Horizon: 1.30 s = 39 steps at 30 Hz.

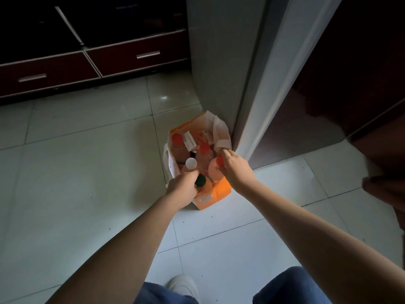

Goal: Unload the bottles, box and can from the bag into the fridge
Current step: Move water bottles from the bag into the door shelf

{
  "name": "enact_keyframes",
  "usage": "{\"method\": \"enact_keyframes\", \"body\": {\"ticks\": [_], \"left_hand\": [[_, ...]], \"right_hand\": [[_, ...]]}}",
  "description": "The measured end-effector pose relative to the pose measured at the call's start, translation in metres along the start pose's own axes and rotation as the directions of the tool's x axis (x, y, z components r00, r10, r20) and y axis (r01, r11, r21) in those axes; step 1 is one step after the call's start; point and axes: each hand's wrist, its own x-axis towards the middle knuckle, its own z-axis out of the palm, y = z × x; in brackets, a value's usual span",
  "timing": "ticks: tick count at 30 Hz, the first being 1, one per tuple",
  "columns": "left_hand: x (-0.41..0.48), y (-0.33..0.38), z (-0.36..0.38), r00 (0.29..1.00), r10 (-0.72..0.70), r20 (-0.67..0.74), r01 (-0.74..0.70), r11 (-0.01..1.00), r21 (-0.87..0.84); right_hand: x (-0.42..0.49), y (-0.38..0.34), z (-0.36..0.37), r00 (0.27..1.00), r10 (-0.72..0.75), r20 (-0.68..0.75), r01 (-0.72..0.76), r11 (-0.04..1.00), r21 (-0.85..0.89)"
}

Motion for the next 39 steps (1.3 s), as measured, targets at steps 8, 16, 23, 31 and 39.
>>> {"method": "enact_keyframes", "body": {"ticks": [8,16,23,31,39], "left_hand": [[-0.063,0.034,-0.076,0.992,0.064,-0.112,-0.077,0.990,-0.122],[-0.146,0.097,-0.189,0.970,0.167,-0.177,-0.192,0.971,-0.138],[-0.239,0.186,-0.285,0.963,0.230,-0.142,-0.258,0.938,-0.232],[-0.324,0.295,-0.363,0.914,0.357,-0.191,-0.396,0.887,-0.238],[-0.346,0.392,-0.424,0.812,0.469,-0.348,-0.553,0.809,-0.199]], "right_hand": [[-0.046,-0.056,-0.101,0.997,0.049,-0.053,-0.036,0.975,0.221],[-0.103,-0.105,-0.239,0.924,0.361,-0.130,-0.216,0.770,0.600],[-0.178,-0.143,-0.378,0.883,0.433,-0.182,-0.241,0.751,0.615],[-0.265,-0.163,-0.517,0.796,0.511,-0.325,-0.249,0.765,0.594],[-0.322,-0.158,-0.613,0.660,0.505,-0.556,-0.147,0.813,0.564]]}}
